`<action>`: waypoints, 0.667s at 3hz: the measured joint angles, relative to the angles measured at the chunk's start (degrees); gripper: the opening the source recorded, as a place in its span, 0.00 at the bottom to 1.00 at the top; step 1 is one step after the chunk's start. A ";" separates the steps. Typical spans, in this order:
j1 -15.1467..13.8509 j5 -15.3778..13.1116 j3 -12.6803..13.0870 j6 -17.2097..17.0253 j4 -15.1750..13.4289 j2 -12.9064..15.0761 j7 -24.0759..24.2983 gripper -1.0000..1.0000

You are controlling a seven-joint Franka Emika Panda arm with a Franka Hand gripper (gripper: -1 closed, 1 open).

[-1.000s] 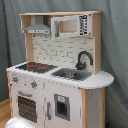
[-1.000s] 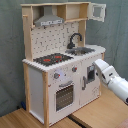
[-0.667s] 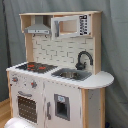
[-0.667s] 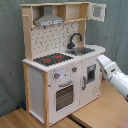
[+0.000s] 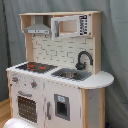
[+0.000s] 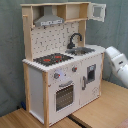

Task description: Play with the kitchen

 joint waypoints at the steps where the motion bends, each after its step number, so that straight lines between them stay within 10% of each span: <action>1: 2.40 -2.54 -2.82 -4.78 0.37 -0.25 -2.65 1.00; 2: 4.96 -5.45 -5.79 -9.54 0.81 -0.34 -5.48 1.00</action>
